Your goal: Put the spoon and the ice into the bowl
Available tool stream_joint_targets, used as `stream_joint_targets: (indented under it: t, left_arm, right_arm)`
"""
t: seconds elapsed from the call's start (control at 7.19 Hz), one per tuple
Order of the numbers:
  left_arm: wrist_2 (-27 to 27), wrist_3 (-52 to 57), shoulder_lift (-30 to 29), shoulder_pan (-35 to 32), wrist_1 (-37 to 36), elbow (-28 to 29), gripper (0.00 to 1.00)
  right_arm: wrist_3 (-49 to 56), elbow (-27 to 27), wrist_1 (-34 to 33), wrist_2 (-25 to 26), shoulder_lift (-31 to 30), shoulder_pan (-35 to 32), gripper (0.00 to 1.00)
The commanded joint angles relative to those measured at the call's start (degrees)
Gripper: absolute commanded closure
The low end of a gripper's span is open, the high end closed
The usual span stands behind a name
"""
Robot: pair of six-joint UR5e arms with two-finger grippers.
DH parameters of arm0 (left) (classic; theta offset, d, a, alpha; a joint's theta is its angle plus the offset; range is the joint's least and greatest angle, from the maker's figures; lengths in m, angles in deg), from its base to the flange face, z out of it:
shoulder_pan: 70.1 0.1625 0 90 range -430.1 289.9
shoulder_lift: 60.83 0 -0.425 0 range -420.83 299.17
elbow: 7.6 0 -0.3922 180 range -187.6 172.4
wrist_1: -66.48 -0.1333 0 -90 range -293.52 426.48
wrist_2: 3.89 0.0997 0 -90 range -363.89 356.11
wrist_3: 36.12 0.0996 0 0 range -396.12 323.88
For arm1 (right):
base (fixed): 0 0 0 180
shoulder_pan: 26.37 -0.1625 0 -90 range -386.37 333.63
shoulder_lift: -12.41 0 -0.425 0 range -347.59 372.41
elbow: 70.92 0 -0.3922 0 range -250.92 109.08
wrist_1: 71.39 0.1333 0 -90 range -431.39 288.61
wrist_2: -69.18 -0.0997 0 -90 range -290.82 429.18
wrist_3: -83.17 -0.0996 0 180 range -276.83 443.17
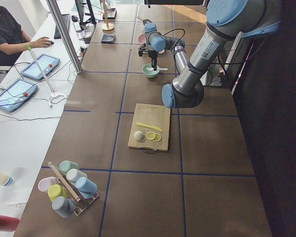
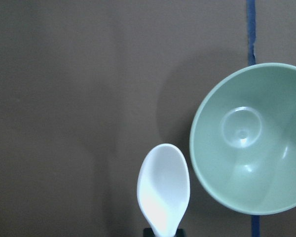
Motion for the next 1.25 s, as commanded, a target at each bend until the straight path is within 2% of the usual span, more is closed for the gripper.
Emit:
stream_joint_targets:
  t: [0.0,0.14,0.42,0.7,0.83,0.97,1.11]
  left_arm:
    - [0.0,-2.8,-1.4,0.9,6.0,4.2,0.94]
    - [0.1,-2.7,-1.5,1.5,6.0,4.2,0.91]
    - [0.1,-2.4,-2.1,1.6,6.0,4.4,0.55]
    - [0.5,-2.3,-2.2,1.5,6.1,4.3,0.33]
    - [1.3,-2.5,-2.0,1.3,6.8,3.4,0.31]
    - [1.2,-2.4,-1.4,-0.5,6.7,1.3,0.32]
    - [0.7,-2.1,3.4,-2.4,6.8,-3.2,0.32]
  right_arm:
    - [0.0,0.0,0.0,0.0,0.0,0.3,0.00]
    - [0.0,0.0,0.0,0.0,0.0,0.7,0.00]
    - [-0.1,0.0,0.0,-1.4,0.1,1.0,0.01]
    - [-1.7,0.3,0.1,-3.0,0.5,1.6,0.01]
    - [-3.2,1.1,0.6,-3.0,1.3,2.9,0.01]
    - [-6.4,1.3,3.9,-3.1,2.5,4.9,0.01]
    - [-17.9,2.4,10.8,-2.9,3.1,8.7,0.01]
